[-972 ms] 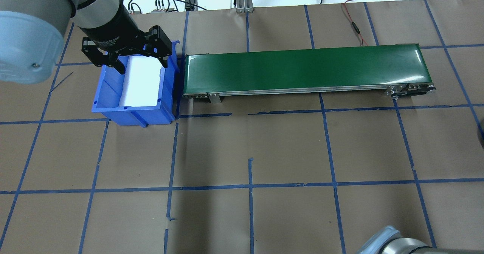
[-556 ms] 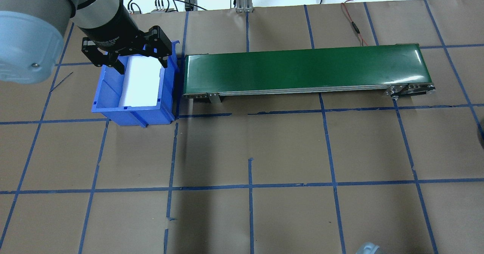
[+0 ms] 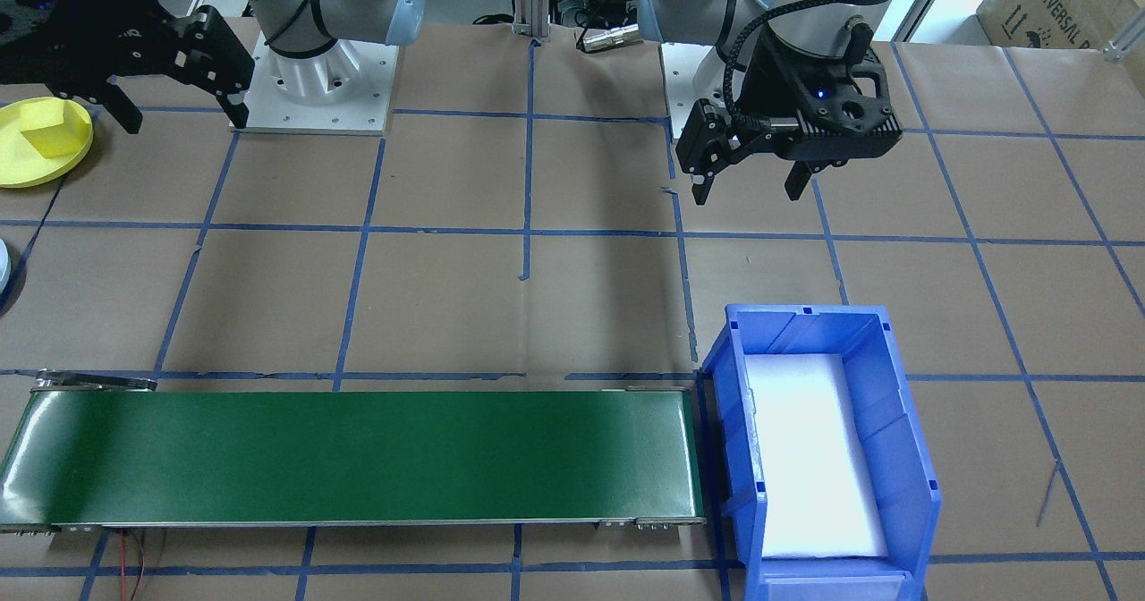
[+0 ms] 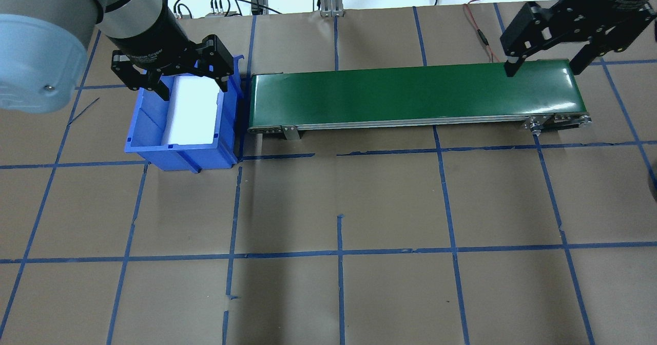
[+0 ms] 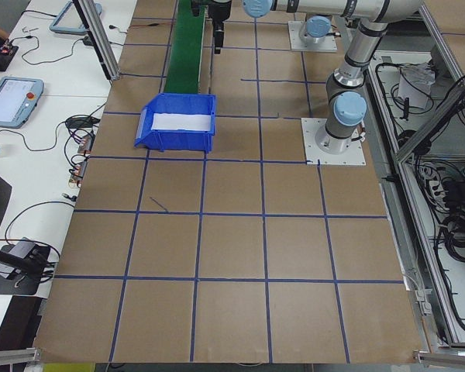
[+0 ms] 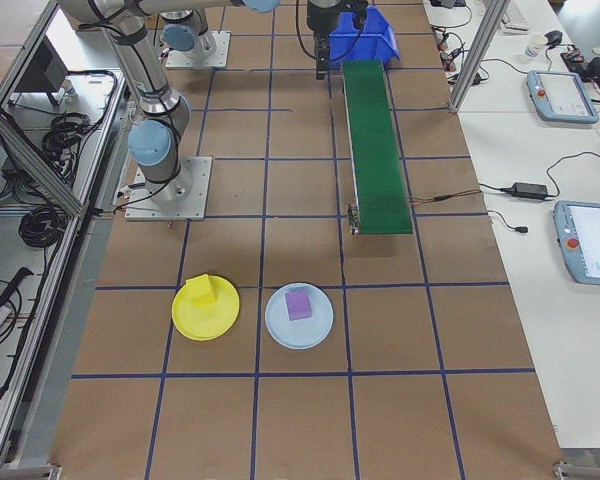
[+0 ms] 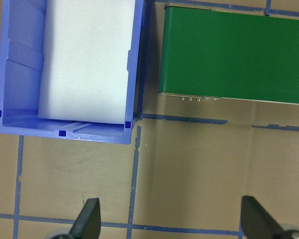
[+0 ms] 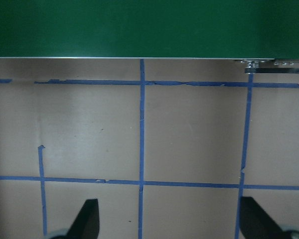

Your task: Move block left to right into plate

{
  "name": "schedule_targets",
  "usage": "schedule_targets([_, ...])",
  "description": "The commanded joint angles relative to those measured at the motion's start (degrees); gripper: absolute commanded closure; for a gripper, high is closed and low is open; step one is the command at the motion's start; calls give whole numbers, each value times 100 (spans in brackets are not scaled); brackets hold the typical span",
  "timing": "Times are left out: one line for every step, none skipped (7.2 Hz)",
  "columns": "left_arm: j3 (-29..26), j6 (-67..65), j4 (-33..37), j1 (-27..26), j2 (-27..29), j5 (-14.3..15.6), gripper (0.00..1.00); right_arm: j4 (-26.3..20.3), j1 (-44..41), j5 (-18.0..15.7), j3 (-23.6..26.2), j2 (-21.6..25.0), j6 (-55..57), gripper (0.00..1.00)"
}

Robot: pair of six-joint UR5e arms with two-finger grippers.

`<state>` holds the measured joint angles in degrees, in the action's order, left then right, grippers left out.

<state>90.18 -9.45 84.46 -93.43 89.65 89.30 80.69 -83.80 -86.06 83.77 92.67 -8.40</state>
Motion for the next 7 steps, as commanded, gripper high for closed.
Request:
schedule_targets([0,4,0,0,0,0,0,420,-232,28,262,5,75,0])
schedule_targets([0,4,0,0,0,0,0,429,-433,-181,271,5,137,0])
schedule_targets([0,4,0,0,0,0,0,447,-740,-514,245,-73,242,0])
schedule_targets([9,4,0,0,0,0,0,456,-847,-422,254,-100,512,0])
schedule_targets([9,13,0,0,0,0,0,447,-787,-412,245,-109,506,0])
schedule_targets([9,13,0,0,0,9,0,447,-709,-403,245,-126,271,0])
schedule_targets([9,56,9,17,0,17,0,447,-656,-395,245,-127,252,0])
